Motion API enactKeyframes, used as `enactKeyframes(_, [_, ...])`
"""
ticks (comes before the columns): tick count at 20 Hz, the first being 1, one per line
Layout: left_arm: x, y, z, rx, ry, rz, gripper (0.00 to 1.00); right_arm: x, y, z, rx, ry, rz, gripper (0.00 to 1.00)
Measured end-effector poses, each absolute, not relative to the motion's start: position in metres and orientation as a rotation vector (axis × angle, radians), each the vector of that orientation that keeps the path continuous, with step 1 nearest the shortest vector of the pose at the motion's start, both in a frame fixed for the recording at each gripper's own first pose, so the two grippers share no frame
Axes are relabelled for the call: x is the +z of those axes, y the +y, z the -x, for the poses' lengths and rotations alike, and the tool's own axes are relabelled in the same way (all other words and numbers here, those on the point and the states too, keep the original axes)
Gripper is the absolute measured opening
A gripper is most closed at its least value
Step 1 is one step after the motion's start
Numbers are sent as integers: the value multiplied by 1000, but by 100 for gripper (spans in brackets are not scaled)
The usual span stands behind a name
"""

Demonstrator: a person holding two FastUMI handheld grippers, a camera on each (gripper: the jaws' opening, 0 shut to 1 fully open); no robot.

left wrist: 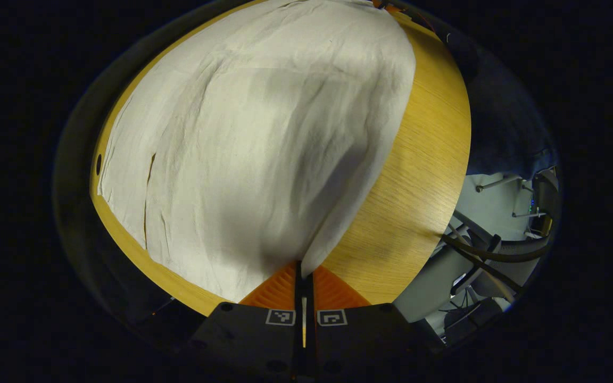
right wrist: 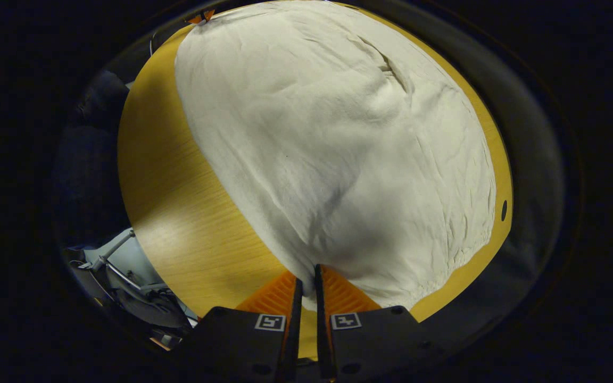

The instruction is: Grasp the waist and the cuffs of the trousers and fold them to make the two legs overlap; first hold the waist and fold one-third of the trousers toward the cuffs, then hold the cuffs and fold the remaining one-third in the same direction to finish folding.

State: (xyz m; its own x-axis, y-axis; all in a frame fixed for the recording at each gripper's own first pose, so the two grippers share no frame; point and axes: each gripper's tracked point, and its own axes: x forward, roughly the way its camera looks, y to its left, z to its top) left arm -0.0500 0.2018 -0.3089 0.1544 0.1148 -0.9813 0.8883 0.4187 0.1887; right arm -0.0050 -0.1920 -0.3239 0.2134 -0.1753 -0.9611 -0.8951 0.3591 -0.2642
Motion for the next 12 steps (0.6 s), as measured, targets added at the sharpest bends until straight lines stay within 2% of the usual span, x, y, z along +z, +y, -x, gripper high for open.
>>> enactKeyframes(1, [-309, 203, 51, -715, 1309, -1010, 0, -325, -192, 5, 638, 1311, 1085, 12])
enactKeyframes(4, [-309, 203, 51, -717, 1299, -1010, 0, -324, -192, 4, 608, 1302, 1057, 6])
enactKeyframes(8, [-308, 203, 52, -684, 1309, -961, 0, -323, -193, 4, 547, 1292, 1042, 6])
enactKeyframes(12, [-306, 202, 47, -588, 1255, -883, 0, -320, -192, 4, 479, 1219, 1001, 3])
